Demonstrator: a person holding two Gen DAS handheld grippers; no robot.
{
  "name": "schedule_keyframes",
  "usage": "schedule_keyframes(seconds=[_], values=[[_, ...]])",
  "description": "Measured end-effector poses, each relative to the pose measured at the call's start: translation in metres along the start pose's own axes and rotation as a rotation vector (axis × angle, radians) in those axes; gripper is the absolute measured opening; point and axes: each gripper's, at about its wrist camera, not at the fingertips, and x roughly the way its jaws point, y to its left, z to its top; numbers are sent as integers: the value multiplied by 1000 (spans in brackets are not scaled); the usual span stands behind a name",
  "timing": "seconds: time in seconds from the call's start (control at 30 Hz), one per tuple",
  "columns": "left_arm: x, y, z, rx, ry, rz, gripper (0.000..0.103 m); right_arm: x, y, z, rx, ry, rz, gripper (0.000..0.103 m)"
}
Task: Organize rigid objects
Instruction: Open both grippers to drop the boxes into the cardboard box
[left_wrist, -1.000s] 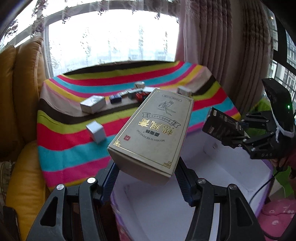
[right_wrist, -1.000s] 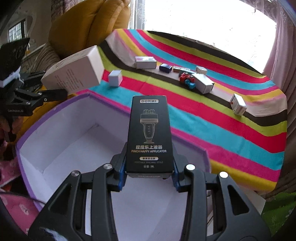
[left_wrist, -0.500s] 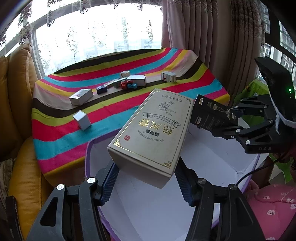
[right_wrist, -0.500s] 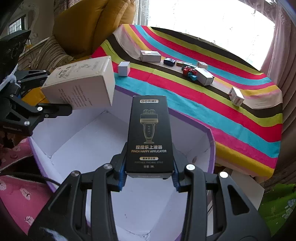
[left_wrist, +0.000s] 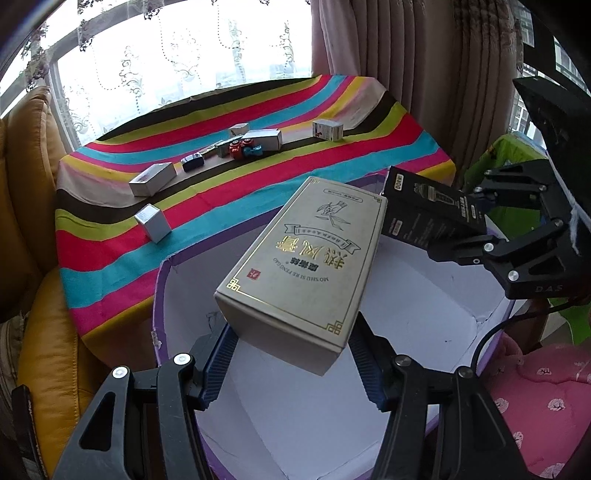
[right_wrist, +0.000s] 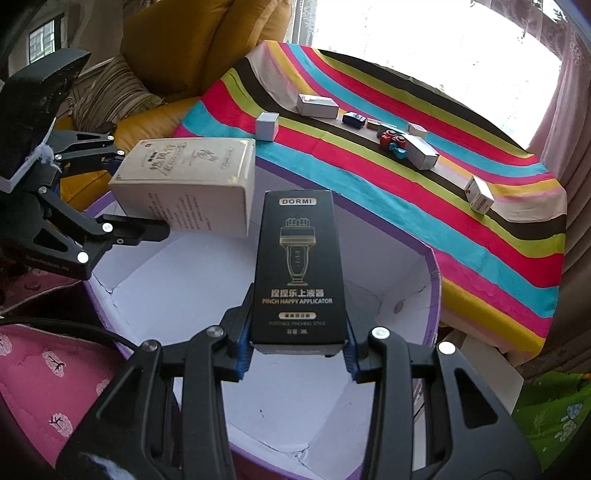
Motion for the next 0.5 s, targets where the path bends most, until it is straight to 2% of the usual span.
schedule_keyframes(seconds=[0.2,0.33,0.5], values=[[2,-3,-3,4,23,-15,62,0,4,1,-6,12,27,44],[-1,-6,-3,15,21,-18,66,-1,3,2,4,4,25,53],[-5,-5,-2,6,12,-19,70,-3,0,2,20,-4,22,58]])
